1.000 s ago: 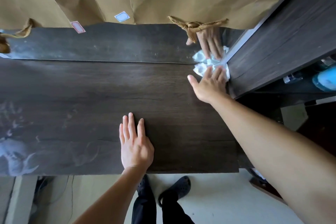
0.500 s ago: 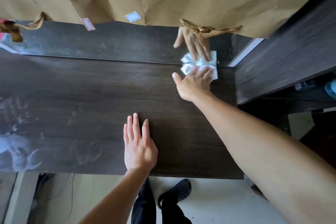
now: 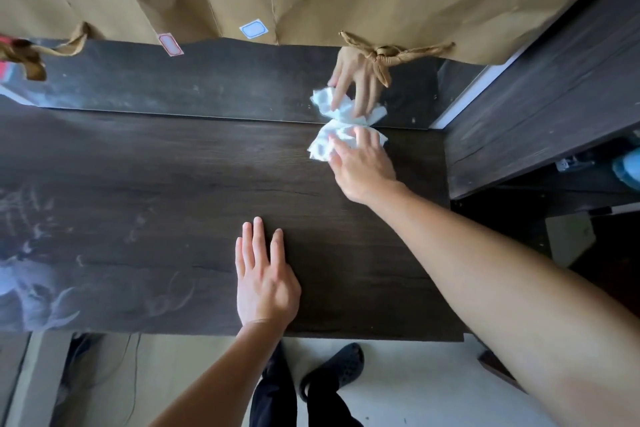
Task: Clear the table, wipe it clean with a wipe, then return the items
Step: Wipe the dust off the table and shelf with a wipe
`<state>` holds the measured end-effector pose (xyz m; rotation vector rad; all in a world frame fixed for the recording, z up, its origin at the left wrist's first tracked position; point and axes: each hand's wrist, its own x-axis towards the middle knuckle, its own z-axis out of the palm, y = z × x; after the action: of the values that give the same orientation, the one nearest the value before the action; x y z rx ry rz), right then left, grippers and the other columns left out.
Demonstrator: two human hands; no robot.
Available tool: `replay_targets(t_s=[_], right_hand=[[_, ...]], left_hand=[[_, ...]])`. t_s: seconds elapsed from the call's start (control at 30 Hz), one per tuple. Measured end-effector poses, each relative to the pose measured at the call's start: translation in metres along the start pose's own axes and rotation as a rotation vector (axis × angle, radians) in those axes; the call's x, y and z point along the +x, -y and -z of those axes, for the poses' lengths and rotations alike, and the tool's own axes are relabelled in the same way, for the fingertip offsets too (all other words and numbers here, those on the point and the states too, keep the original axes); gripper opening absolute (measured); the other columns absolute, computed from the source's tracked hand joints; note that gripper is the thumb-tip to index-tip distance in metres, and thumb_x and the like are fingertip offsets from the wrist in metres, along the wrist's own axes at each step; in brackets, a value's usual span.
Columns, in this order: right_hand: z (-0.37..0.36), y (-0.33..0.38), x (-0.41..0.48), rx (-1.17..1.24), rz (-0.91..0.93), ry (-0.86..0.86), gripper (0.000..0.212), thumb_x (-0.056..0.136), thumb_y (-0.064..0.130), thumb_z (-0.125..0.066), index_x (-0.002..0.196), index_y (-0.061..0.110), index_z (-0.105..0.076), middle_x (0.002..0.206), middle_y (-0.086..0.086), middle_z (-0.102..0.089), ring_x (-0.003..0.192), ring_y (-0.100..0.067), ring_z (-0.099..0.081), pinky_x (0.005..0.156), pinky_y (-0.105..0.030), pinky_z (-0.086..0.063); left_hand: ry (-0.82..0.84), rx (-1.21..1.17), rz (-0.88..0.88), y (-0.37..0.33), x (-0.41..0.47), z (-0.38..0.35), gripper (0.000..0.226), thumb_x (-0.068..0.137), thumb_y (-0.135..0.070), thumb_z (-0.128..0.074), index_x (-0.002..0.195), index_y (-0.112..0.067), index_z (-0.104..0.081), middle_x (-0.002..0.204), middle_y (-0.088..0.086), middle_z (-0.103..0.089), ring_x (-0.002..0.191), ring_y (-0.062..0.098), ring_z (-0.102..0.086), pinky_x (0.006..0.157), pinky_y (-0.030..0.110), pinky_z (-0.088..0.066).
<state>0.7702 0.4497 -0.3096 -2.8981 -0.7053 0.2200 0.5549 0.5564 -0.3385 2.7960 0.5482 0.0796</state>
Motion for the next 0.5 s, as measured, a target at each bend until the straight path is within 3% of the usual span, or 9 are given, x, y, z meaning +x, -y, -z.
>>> replay_targets(t_s=[0.07,0.13,0.2,0.27,0.33,0.43,0.5], right_hand=[[0.010,-0.029,0.002,0.091,0.007,0.005,0.037,0.096,0.034,-0.040,0.132,0.032,-0.050,0.132,-0.007,-0.040,0.120,-0.029,-0.035,0.097,-0.041,-0.038],[0.023,-0.064,-0.002,0.110,-0.178,-0.012,0.034,0.095,0.026,-0.045,0.127,0.031,-0.055,0.129,-0.007,-0.043,0.118,-0.030,-0.038,0.095,-0.041,-0.041],[0.036,-0.085,-0.011,-0.070,-0.348,0.024,0.038,0.092,0.012,-0.048,0.129,0.018,-0.054,0.128,-0.015,-0.041,0.117,-0.034,-0.039,0.095,-0.043,-0.041],[0.038,-0.076,-0.016,-0.245,-0.407,0.118,0.040,0.090,0.005,-0.045,0.130,0.000,-0.047,0.131,-0.024,-0.039,0.120,-0.039,-0.038,0.098,-0.044,-0.040],[0.031,-0.047,-0.032,-0.294,-0.401,0.168,0.038,0.089,0.008,-0.046,0.123,-0.010,-0.047,0.127,-0.031,-0.043,0.115,-0.046,-0.039,0.096,-0.047,-0.039],[0.017,-0.026,-0.079,-0.257,-0.338,0.215,0.041,0.082,0.015,-0.064,0.106,-0.017,-0.056,0.106,-0.041,-0.052,0.100,-0.055,-0.049,0.087,-0.057,-0.045],[0.007,-0.036,-0.102,-0.138,-0.345,0.180,0.051,0.087,0.024,-0.061,0.120,-0.014,-0.050,0.116,-0.045,-0.046,0.113,-0.057,-0.044,0.096,-0.060,-0.041]], left_hand=[[0.007,0.004,0.003,0.000,0.000,-0.001,0.049,0.080,-0.011,-0.038,0.126,0.000,-0.051,0.146,0.028,-0.032,0.138,0.044,-0.022,0.113,0.052,-0.019],[0.017,0.000,0.002,0.001,0.000,-0.001,0.049,0.081,-0.013,-0.037,0.126,0.000,-0.051,0.146,0.028,-0.032,0.138,0.044,-0.022,0.113,0.053,-0.020],[0.018,0.001,-0.003,0.003,0.000,-0.001,0.049,0.081,-0.014,-0.036,0.127,0.000,-0.050,0.146,0.028,-0.031,0.138,0.044,-0.021,0.113,0.053,-0.020],[0.019,0.003,-0.002,0.002,-0.001,-0.001,0.049,0.082,-0.014,-0.036,0.127,0.000,-0.050,0.147,0.028,-0.031,0.139,0.044,-0.021,0.114,0.052,-0.019],[0.020,-0.002,-0.004,0.001,-0.002,0.000,0.049,0.082,-0.014,-0.036,0.127,0.000,-0.051,0.147,0.028,-0.031,0.139,0.044,-0.021,0.114,0.052,-0.018],[0.039,0.002,-0.014,0.003,-0.002,0.000,0.049,0.083,-0.015,-0.037,0.128,0.000,-0.050,0.147,0.028,-0.029,0.139,0.044,-0.020,0.114,0.053,-0.018],[0.042,0.001,-0.012,0.003,-0.002,0.000,0.049,0.082,-0.015,-0.039,0.128,0.000,-0.049,0.148,0.028,-0.029,0.139,0.044,-0.019,0.114,0.052,-0.017]])
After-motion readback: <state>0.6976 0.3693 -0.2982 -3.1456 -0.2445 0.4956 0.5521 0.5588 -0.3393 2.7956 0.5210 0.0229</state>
